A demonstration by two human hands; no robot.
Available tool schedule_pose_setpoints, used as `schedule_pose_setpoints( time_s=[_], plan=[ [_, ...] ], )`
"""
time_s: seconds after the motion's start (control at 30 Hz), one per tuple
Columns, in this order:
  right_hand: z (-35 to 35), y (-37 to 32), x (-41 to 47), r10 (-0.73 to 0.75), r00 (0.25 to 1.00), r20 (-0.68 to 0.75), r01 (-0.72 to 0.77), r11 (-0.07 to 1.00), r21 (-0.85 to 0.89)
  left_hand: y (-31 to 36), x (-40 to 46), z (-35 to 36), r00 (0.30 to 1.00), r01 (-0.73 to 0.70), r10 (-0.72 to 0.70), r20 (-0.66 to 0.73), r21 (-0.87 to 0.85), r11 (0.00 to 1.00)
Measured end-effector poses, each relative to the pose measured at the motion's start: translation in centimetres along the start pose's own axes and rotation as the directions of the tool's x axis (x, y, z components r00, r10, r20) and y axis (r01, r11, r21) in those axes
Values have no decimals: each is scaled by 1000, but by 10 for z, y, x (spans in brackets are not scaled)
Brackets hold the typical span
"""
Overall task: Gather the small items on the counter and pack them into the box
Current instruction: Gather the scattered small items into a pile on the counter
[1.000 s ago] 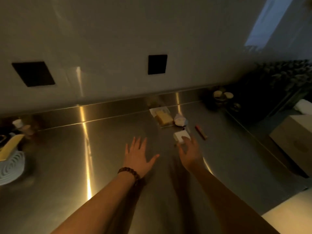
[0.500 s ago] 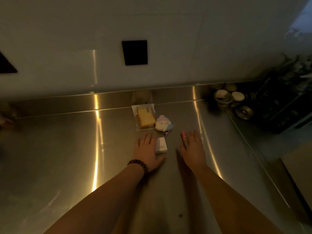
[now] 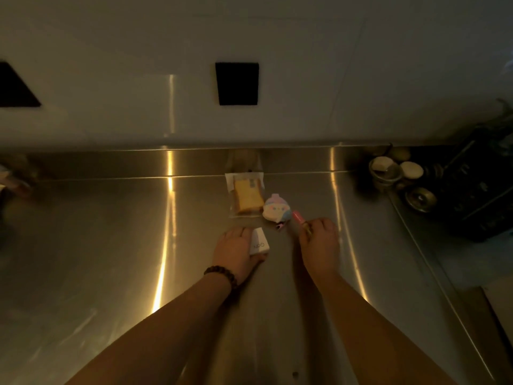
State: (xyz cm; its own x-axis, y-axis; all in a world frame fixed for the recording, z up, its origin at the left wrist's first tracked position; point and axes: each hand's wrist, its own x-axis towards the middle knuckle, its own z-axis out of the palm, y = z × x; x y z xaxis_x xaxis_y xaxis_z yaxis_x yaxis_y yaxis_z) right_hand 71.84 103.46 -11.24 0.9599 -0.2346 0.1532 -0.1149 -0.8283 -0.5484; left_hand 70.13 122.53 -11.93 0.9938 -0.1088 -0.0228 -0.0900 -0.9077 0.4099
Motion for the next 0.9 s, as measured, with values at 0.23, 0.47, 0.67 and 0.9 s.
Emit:
schedule_pose_setpoints(
  time_s=[0.23, 0.47, 0.67, 0.9],
  plan=[
    [23, -47, 49, -92, 985, 148, 64, 981, 184, -37, 5, -29, 988, 99, -106, -111, -63, 993],
    [47, -41, 58, -195, 933, 301, 153, 976, 158, -60, 12, -48, 971, 141, -162, -176, -128, 982],
    [49, -34, 61, -279, 884, 376, 280, 958, 51, -73, 12, -50, 959, 178, -201, -198, -128, 976],
    [52, -51, 45, -324, 917, 233, 310, 946, 97, -88, -8, -65, 943, 218, -244, -226, -133, 967]
  ],
)
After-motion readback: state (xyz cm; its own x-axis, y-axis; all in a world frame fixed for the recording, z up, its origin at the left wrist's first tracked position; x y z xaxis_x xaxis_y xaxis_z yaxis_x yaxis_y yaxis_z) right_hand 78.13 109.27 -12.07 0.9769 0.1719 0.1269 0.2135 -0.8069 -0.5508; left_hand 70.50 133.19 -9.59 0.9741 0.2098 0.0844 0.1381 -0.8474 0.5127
